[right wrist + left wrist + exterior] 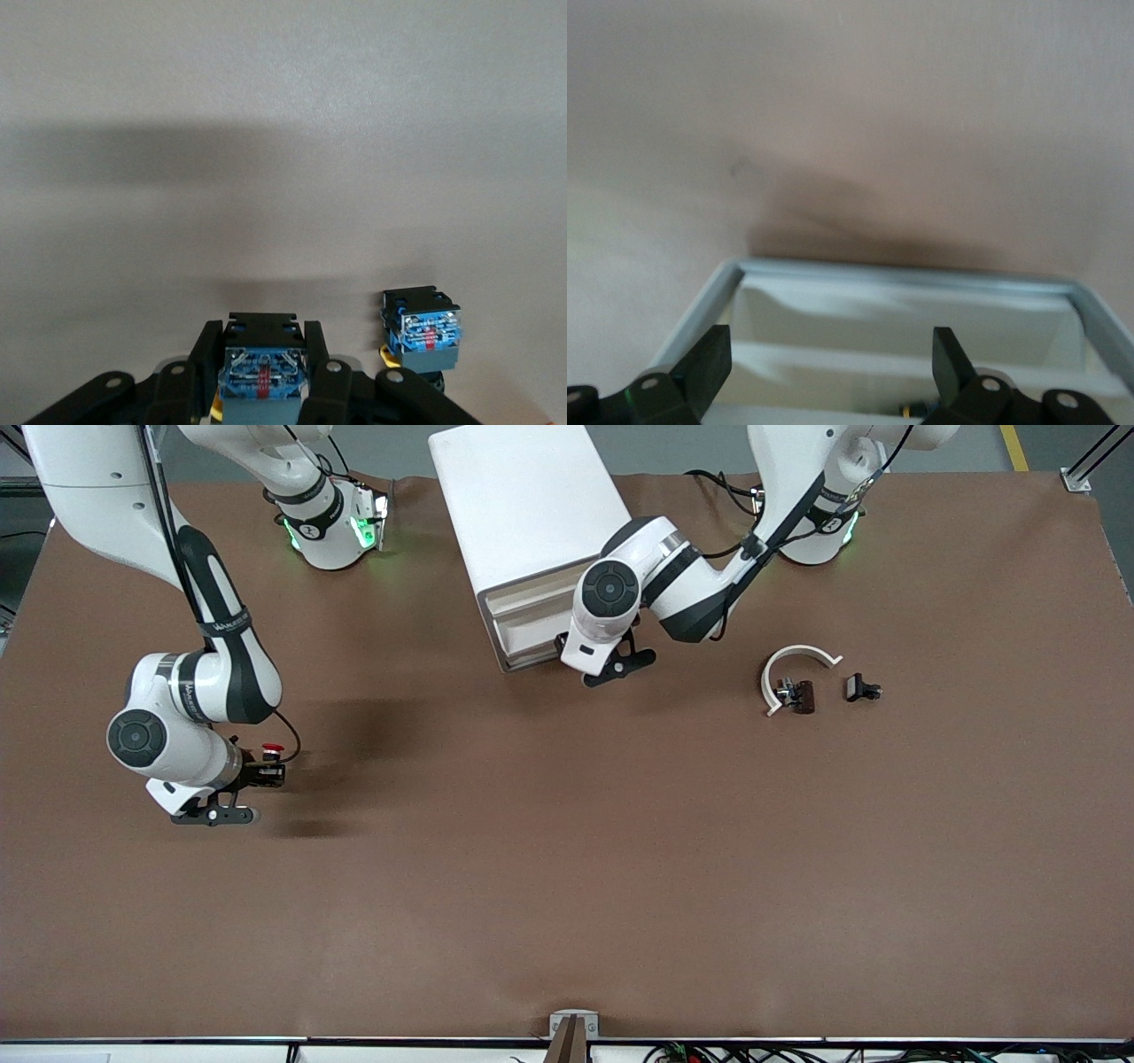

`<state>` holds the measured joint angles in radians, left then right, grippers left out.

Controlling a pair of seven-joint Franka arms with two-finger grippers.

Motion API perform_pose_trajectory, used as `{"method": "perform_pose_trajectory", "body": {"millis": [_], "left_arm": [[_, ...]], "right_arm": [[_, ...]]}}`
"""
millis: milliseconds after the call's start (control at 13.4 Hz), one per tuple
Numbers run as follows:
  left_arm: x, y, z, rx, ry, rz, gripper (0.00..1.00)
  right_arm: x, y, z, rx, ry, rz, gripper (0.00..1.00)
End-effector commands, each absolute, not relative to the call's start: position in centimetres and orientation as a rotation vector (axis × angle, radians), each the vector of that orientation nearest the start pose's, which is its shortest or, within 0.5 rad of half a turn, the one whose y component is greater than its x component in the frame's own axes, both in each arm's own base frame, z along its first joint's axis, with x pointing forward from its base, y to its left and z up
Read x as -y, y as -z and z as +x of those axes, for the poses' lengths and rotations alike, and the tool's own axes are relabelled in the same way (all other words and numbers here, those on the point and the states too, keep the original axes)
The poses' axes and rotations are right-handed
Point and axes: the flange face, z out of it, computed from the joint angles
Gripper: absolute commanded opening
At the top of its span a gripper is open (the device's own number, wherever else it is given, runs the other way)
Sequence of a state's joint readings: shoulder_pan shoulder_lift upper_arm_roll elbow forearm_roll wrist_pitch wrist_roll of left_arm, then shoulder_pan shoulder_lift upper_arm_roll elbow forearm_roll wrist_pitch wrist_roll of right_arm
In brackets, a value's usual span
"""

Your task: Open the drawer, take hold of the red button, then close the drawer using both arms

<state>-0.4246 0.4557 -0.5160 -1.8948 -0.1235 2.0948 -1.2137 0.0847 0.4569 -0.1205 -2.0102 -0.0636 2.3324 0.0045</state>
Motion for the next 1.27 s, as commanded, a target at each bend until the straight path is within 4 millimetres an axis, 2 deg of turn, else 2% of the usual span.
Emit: {"method": "perform_pose_trajectory", "body": {"millis": [0,75,224,374,524,673,748,898,972,1047,1122,1197], "left_arm": [[50.3,-27.6,34.0,0.535,-0.652,-2.99,1.0],[50.7,-27.4,33.1,0.524,-0.664,-2.983,1.0],[50.8,-26.9,32.9,0.575,-0.676,-2.954,1.0],[50.7,-27.4,32.9,0.594,-0.674,-2.935,1.0],[50.3,-29.3,34.9,0.612,-0.687,-2.908,1.0],[48.6,-30.9,38.6,0.68,-0.677,-2.904,1.0],[47.2,-31.7,41.1,0.737,-0.674,-2.912,1.0],[44.2,-32.7,45.3,0.834,-0.624,-2.926,1.0],[42.7,-33.1,47.0,0.866,-0.585,-2.925,1.0],[40.9,-33.0,48.5,0.895,-0.552,-2.914,1.0],[38.6,-33.3,50.3,0.914,-0.486,-2.901,1.0],[37.1,-34.5,51.5,0.909,-0.396,-2.899,1.0]], "right_arm": [[2.5,-20.7,58.8,0.052,-0.218,-3.236,0.29],[2.7,-20.3,58.8,0.05,-0.221,-3.237,0.29],[3.4,-19.6,58.7,0.044,-0.225,-3.242,0.29],[3.5,-18.8,58.6,0.065,-0.234,-3.252,0.29],[3.6,-18.4,58.6,0.069,-0.222,-3.253,0.29],[3.6,-18.1,58.6,0.07,-0.23,-3.253,0.3],[3.7,-18.1,58.6,0.067,-0.23,-3.253,0.35],[3.8,-18.2,58.6,0.063,-0.227,-3.252,0.68],[3.7,-18.2,58.6,0.065,-0.227,-3.252,0.92],[3.7,-18.3,58.6,0.065,-0.23,-3.252,1.0],[3.6,-18.5,58.7,0.064,-0.232,-3.252,1.0],[3.4,-19.0,58.7,0.065,-0.227,-3.252,1.0]]}}
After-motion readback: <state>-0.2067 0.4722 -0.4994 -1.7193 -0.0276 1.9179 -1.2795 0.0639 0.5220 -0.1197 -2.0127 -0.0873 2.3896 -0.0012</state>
